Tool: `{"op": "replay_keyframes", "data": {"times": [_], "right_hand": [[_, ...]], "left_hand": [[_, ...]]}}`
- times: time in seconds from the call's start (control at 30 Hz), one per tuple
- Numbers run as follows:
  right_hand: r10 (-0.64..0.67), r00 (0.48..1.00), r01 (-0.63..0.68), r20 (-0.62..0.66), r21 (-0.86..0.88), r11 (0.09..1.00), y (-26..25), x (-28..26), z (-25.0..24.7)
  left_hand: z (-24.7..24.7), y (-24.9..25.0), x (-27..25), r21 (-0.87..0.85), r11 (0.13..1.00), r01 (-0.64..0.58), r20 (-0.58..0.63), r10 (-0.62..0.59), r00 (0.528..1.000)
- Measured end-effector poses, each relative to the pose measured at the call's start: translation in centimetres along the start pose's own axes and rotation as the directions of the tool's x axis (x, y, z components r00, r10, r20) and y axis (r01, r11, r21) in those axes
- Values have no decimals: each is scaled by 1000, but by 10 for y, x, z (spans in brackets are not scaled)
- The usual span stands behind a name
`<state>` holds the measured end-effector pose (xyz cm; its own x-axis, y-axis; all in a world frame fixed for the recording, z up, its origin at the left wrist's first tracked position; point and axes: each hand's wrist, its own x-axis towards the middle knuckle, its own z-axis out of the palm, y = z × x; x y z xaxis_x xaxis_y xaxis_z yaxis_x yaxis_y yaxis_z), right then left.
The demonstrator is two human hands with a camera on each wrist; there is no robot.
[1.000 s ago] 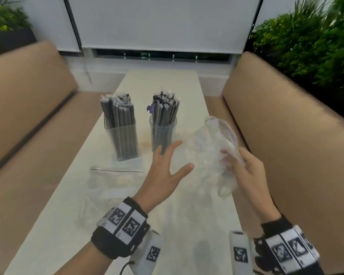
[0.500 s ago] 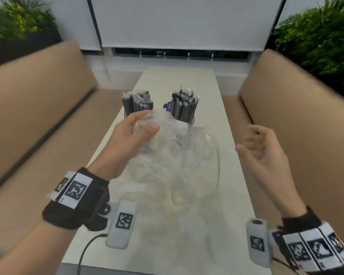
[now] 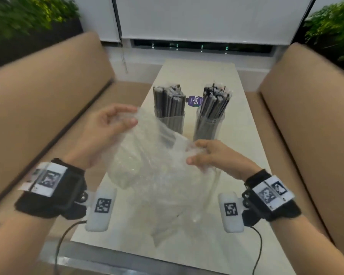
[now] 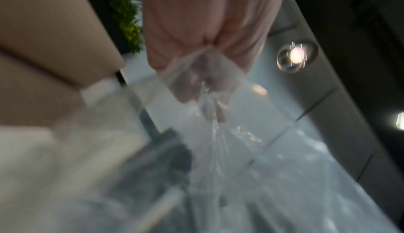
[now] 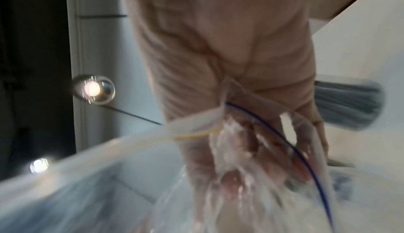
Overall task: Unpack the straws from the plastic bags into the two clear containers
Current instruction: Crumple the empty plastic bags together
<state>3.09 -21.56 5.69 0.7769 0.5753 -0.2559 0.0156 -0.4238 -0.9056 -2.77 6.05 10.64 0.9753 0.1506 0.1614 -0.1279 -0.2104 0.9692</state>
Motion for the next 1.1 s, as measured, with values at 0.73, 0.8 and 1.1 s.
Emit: {"op": "replay_keyframes", "data": {"times": [0.73, 0.8, 1.1], "right_hand": [[189, 939, -106, -286, 279, 954, 37, 18, 77], [-37, 894, -85, -446, -250, 965, 36, 7, 76], [-203, 952, 50, -230, -536, 843, 55, -4, 71]], "left_hand": [[75, -152, -39, 827, 554, 99, 122, -348, 929], [77, -143, -39, 807, 585, 80, 145, -327, 934], [79, -91, -31, 517, 854, 57, 279, -231, 932]]}}
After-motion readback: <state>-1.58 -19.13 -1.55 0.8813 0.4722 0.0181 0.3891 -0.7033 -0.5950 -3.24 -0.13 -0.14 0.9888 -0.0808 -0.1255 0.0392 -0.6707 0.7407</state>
